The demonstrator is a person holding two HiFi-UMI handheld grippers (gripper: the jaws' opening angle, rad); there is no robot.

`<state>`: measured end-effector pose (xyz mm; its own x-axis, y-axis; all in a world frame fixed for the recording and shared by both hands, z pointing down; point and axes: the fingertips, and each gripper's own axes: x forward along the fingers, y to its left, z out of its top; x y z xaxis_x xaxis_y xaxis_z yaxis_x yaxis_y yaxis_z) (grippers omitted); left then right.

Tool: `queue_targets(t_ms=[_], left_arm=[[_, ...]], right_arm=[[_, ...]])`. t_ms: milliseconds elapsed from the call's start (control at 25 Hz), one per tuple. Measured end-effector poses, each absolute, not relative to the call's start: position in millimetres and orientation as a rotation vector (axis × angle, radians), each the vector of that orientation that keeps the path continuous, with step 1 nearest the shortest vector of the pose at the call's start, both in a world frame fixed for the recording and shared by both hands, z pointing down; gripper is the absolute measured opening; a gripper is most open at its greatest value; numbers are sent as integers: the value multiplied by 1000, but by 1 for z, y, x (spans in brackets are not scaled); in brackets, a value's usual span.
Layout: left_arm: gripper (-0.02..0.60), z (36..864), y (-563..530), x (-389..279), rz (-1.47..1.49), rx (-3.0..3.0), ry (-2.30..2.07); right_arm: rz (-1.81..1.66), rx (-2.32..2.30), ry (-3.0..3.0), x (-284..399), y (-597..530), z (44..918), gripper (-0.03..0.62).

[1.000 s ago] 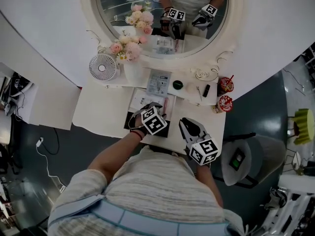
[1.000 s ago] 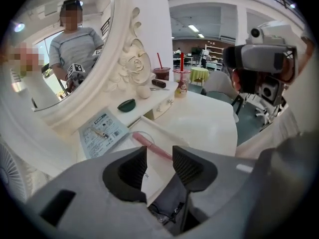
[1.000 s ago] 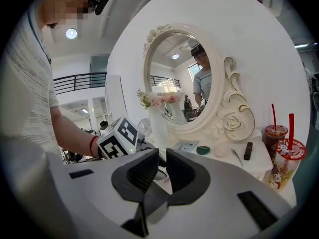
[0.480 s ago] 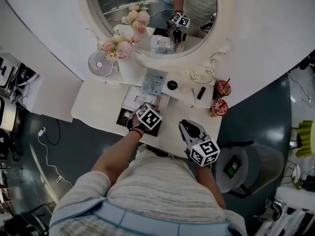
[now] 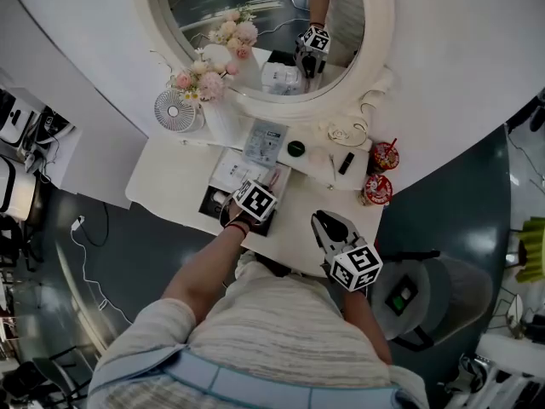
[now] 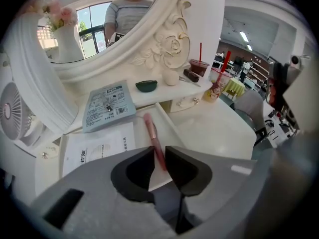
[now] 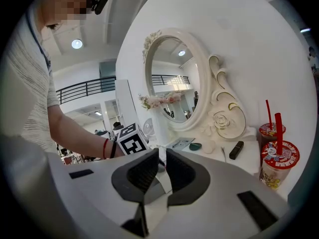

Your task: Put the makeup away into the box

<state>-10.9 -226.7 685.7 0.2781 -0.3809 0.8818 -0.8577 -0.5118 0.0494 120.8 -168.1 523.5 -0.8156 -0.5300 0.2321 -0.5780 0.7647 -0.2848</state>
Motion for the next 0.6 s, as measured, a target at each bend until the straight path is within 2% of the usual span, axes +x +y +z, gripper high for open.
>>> queue_targets(t_ms=[120,600], left_arm=[[54,686,-226,-9,1156,2010,-1115],[48,675,-223,-20,1091,2005,-1226]], right_arm=[[523,884,-2828,123,-168,523,11],[517,845,-2837,126,-166,524,11]])
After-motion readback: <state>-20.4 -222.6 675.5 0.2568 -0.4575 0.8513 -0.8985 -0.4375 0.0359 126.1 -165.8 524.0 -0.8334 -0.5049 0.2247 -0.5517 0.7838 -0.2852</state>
